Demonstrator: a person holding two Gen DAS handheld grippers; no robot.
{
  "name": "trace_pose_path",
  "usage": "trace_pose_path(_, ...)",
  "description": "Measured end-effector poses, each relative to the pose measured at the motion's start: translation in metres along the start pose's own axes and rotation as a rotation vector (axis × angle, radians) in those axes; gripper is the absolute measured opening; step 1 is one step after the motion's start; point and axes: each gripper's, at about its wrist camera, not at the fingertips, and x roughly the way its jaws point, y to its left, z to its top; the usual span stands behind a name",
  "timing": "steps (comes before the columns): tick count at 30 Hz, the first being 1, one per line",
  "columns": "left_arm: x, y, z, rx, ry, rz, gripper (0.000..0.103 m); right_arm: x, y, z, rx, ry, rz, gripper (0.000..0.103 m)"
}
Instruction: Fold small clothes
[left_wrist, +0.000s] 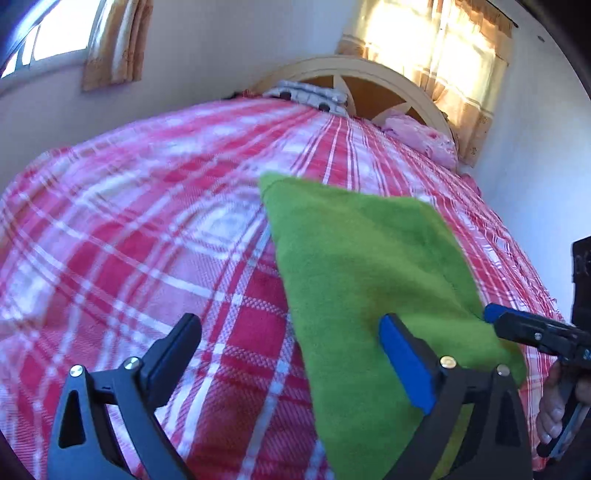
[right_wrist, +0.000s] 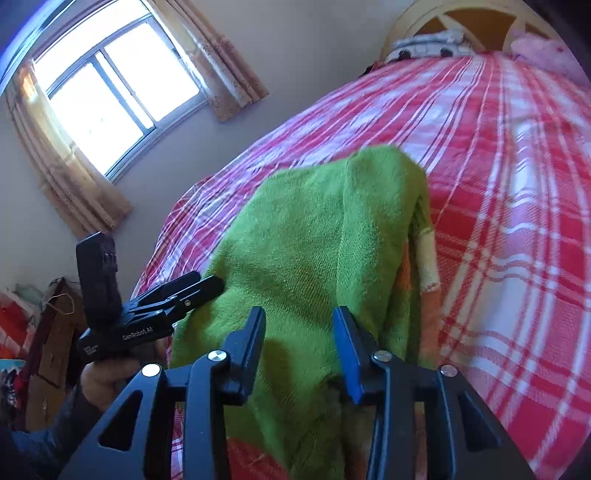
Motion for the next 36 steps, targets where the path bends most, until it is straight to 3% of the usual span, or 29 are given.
trace_pose_path(2,-0.023,-0.01,0.002,0.029,-0.054,-0.019,0.099,-0.022,0.017,-0.006,-0.045,-0.066,-0.066,0.067)
trace_pose_path(7,-0.06,-0.034,0.003,0.092,-0.137,-0.047,0.099,-0.068,0.047,-0.013,-0.146,-0.19,-0.179,0.068)
trace_pose_path(15,-0.088,-0.045,0.011,0.117,-0.206,-0.084,0.1,-0.106,0.077,-0.019,-0.234,-0.323,-0.252,0.073)
trace_pose_path(36,-0.1,-0.052,0.011,0.125,-0.241,-0.086,0.1,-0.113,0.079,-0.021,-0.195,-0.345,-0.264,0.073)
